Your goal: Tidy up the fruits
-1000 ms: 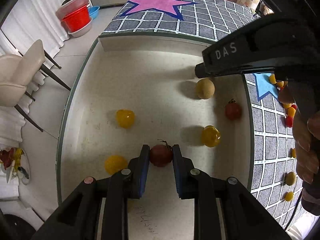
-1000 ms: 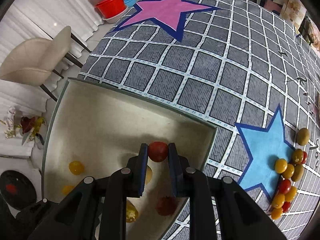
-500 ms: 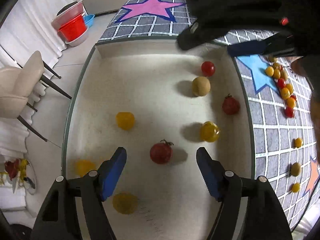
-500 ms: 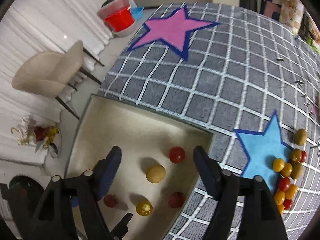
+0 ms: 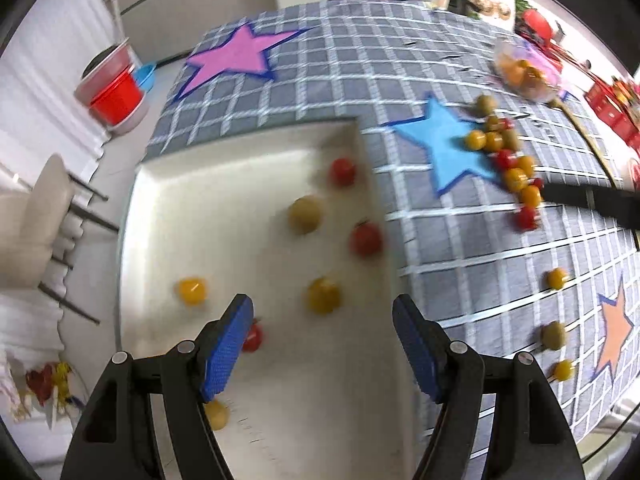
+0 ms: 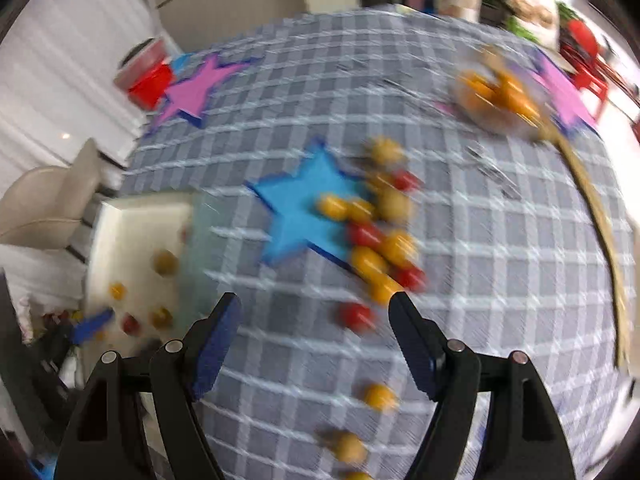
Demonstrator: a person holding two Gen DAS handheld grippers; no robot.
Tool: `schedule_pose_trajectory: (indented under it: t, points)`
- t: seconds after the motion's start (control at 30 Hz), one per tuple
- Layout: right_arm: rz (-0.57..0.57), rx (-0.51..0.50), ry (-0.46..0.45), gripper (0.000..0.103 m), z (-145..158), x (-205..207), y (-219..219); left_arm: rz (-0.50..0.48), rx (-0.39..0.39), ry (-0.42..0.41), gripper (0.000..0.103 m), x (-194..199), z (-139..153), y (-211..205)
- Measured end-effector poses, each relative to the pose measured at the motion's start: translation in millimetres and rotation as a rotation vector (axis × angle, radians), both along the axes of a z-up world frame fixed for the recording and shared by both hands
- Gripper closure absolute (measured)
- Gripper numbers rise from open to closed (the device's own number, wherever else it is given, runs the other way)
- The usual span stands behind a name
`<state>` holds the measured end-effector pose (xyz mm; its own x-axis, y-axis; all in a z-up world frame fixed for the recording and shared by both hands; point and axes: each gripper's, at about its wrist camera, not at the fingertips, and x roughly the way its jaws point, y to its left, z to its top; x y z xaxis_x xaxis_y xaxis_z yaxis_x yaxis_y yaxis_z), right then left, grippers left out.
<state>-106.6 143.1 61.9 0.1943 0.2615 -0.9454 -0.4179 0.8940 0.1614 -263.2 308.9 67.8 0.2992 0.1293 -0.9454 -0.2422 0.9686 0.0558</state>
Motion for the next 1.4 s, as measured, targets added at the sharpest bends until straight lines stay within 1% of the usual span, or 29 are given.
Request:
schedule_pose_trajectory:
  t: [0.13, 0.23, 0.33, 0.5, 0.57, 0.7, 0.83, 0.93, 1.03, 1.07, 1.1, 1.2, 1.23, 1.27, 1.3, 1.33, 1.37, 1.4]
  points:
    - [-0.052, -0.057, 0.007, 0.024, -5.2, -16.3, -50.1, -0.05, -0.022, -0.005, 0.029, 18.1, 3.8, -23.3]
    - [-0.079, -0.075, 0.025, 0.024, -11.3, -31.7, -72.7, -0.088, -0.043, 0.0, 0.029, 31.5, 3.5, -41.8]
    - [-0.076, -0.079, 0.033, 0.024, -13.3, -47.7, -87.6, -0.137, -0.08, 0.023, 0.029, 46.0, -3.7, -62.1]
    - [-0.023, -0.103, 0.031, 0.024, -19.9, -80.0, -91.5, -0.179, -0.108, 0.043, 0.029, 63.0, -15.7, -89.4]
    - [-0.019, -0.104, 0.038, 0.024, -23.3, -89.0, -92.0, -0.201, -0.121, 0.046, 0.029, 70.1, -20.4, -100.0]
    - [-0.03, -0.082, 0.071, 0.024, -32.4, -101.4, -93.6, -0.235, -0.106, 0.033, 0.029, 76.4, -26.3, -116.7]
    - [-0.009, -0.083, 0.076, 0.032, -40.4, -110.4, -87.9, -0.252, -0.1, 0.033, 0.029, 84.0, -34.4, -126.9]
    - [0.029, -0.106, 0.05, 0.034, -44.3, -116.4, -79.3, -0.25, -0.098, 0.038, 0.029, 89.6, -40.1, -130.6]
    - [0.064, -0.128, 0.036, 0.042, -50.9, -123.5, -69.7, -0.236, -0.093, 0.04, 0.03, 92.4, -42.7, -130.6]
    - [0.073, -0.137, 0.033, 0.045, -53.4, -124.6, -67.5, -0.23, -0.092, 0.041, 0.032, 93.4, -43.4, -130.2]
    - [0.079, -0.146, 0.028, 0.046, -55.2, -126.0, -65.6, -0.225, -0.096, 0.042, 0.042, 94.4, -43.8, -129.5]
    - [0.11, -0.16, -0.001, 0.048, -56.1, -130.5, -55.5, -0.225, -0.094, 0.047, 0.043, 98.9, -44.4, -130.3]
    - [0.12, -0.164, -0.009, 0.051, -56.4, -131.9, -53.1, -0.226, -0.093, 0.045, 0.043, 98.9, -44.2, -130.4]
    - [0.129, -0.17, -0.016, 0.055, -57.3, -133.2, -49.8, -0.227, -0.089, 0.045, 0.047, 100.7, -44.4, -131.6]
    - [0.142, -0.182, -0.026, 0.057, -57.7, -134.8, -47.3, -0.228, -0.082, 0.039, 0.052, 100.6, -43.9, -132.1]
    - [0.15, -0.186, -0.031, 0.061, -58.4, -136.3, -43.4, -0.229, -0.085, 0.037, 0.055, 101.7, -43.5, -133.3]
    - [0.156, -0.187, -0.034, 0.068, -58.7, -138.1, -41.9, -0.23, -0.084, 0.035, 0.062, 103.8, -43.4, -135.4]
    - [0.159, -0.189, -0.037, 0.07, -59.5, -138.5, -37.4, -0.233, -0.087, 0.032, 0.07, 105.7, -43.3, -136.8]
